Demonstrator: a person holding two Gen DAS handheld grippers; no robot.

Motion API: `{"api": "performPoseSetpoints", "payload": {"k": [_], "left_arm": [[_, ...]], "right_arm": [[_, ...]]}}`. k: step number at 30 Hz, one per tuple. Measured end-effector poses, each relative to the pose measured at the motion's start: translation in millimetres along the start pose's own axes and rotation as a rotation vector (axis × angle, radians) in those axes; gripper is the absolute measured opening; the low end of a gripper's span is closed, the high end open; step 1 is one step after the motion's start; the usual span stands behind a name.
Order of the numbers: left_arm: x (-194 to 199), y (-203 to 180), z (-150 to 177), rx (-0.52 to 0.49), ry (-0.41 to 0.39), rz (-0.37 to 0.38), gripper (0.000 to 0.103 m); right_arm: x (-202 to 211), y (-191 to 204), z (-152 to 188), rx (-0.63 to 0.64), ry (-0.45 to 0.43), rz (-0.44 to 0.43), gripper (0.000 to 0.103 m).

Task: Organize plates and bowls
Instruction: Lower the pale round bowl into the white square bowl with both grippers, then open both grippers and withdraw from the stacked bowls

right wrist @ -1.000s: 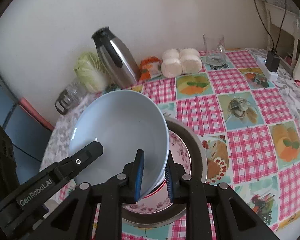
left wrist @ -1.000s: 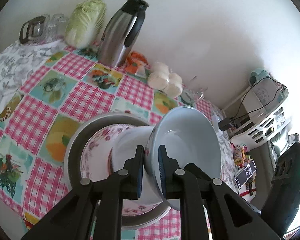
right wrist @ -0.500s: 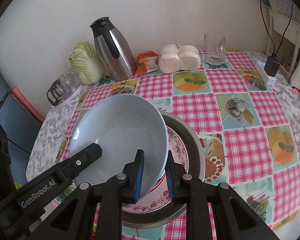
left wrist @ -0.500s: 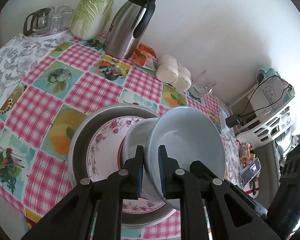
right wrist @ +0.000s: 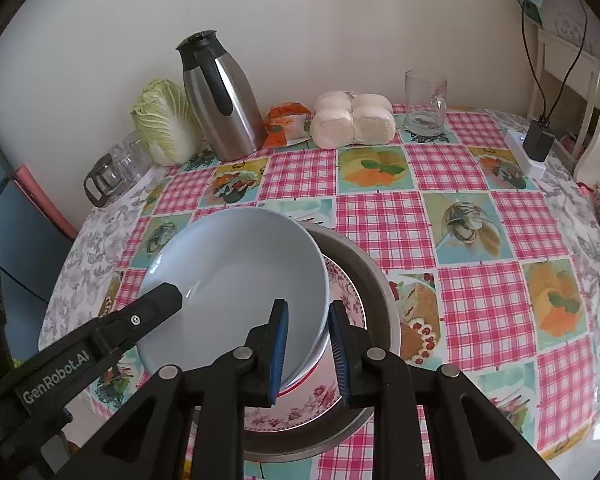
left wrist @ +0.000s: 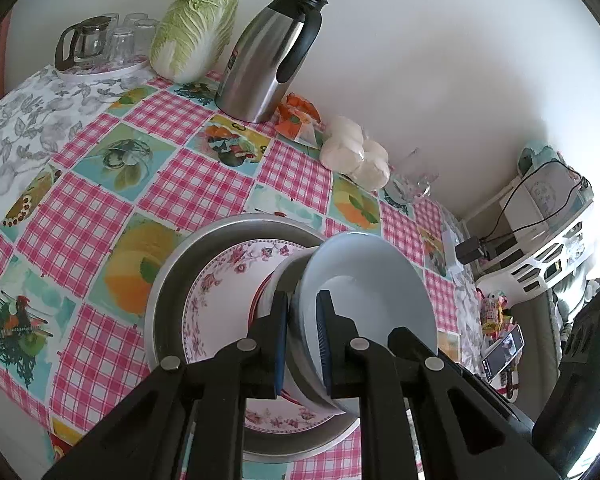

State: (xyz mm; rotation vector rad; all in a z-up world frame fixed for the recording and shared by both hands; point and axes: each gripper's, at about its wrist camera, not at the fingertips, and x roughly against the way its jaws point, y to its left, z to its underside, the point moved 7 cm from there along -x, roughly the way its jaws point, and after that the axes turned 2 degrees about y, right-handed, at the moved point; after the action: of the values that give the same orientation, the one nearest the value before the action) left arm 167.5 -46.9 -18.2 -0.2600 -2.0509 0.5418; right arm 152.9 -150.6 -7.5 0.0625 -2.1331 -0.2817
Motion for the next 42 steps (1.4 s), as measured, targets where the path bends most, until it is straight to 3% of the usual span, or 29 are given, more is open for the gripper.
{"api": "performPoseSetpoints", "payload": {"k": [4, 19, 27, 29, 31, 32, 35, 38, 42], "left_arm": [[4.2, 1.0, -2.9, -0.013, -0.027, -0.033, 0.014], [-1.0, 10.9, -7.1, 0.053, -0.019, 0.029, 0.014], [0.5, 6.2, -6.6, 0.040, -0.013, 0.034, 0.014], [3.2, 4.7, -7.0, 0.027, -0.018, 0.023, 0.018], [7.8, 2.0, -7.3, 0.014, -0.029, 0.023, 0.042], [10.2, 1.3, -7.6, 0.013, -0.034, 0.023, 0.049], [19.3, -0.6, -8.0, -0.003, -0.060, 0.010, 0.054], [26.5, 2.3, -6.0, -0.017, -0.081, -0.025, 0.070], [34.3, 10.5, -1.7, -0.039, -0.106, -0.079, 0.078]], "right_arm": [[-4.2, -8.9, -0.7, -0.030, 0.010, -0.001, 0.025], [-4.6, -11.8, -1.5, -0.060, 0.011, -0.028, 0.025], [-1.3, -10.3, -2.9, -0.050, 0.002, -0.029, 0.025], [1.6, -9.9, -4.0, -0.046, -0.005, -0.031, 0.025], [4.3, -9.3, -4.4, -0.042, -0.012, -0.030, 0.028], [5.6, -9.0, -4.4, -0.038, -0.015, -0.031, 0.030], [10.8, -7.7, -3.3, -0.026, -0.027, -0.030, 0.034], [17.3, -8.1, -1.1, -0.026, -0.045, -0.032, 0.055], [24.4, -8.1, 2.4, -0.019, -0.071, -0.033, 0.067]]}}
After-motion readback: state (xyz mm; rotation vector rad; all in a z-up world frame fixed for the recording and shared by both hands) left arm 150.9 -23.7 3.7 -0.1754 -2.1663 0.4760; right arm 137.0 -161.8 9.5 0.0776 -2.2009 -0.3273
